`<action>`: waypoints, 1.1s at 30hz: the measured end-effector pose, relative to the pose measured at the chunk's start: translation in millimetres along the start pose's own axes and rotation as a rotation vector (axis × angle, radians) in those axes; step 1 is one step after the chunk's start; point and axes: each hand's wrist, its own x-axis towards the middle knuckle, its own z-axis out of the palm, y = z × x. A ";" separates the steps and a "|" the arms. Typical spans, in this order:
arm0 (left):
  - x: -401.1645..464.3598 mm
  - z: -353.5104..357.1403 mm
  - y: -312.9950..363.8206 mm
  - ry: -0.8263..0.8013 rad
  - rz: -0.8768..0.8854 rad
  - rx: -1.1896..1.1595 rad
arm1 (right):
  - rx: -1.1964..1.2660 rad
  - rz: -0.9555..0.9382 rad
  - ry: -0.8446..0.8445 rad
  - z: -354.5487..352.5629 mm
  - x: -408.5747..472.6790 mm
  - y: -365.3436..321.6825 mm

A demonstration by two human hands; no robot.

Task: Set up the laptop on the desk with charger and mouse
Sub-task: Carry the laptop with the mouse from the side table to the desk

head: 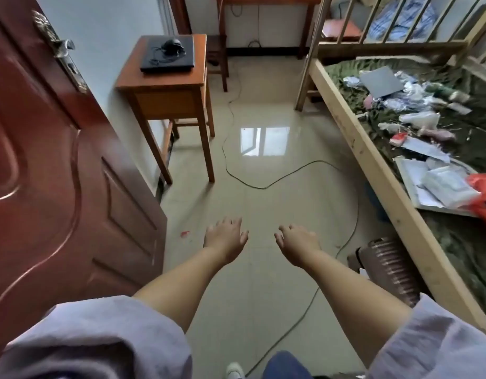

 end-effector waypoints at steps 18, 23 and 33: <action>248.2 -52.5 11.7 -0.079 -0.057 -0.102 | 0.040 -0.050 -0.081 -67.1 242.4 64.2; 335.5 -85.3 25.0 -0.058 -0.075 -0.122 | 0.033 -0.055 -0.080 -112.3 331.4 90.9; 531.0 -145.5 -6.2 -0.006 -0.073 -0.136 | 0.025 -0.051 -0.034 -174.6 529.1 100.4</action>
